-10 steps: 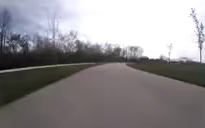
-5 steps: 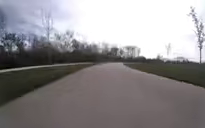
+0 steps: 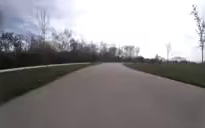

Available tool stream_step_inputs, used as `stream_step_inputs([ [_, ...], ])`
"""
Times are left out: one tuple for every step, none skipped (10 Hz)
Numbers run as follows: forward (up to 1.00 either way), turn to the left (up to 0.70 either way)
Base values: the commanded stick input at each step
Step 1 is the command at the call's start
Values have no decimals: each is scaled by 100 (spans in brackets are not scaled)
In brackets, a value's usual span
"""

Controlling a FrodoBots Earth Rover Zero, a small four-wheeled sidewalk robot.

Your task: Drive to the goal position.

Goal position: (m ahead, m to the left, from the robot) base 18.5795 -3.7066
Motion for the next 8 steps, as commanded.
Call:
stream_step_inputs([
  [100,0],
  [100,0],
  [100,0],
  [100,0],
  [100,0],
  [100,0],
  [100,0],
  [100,0],
])
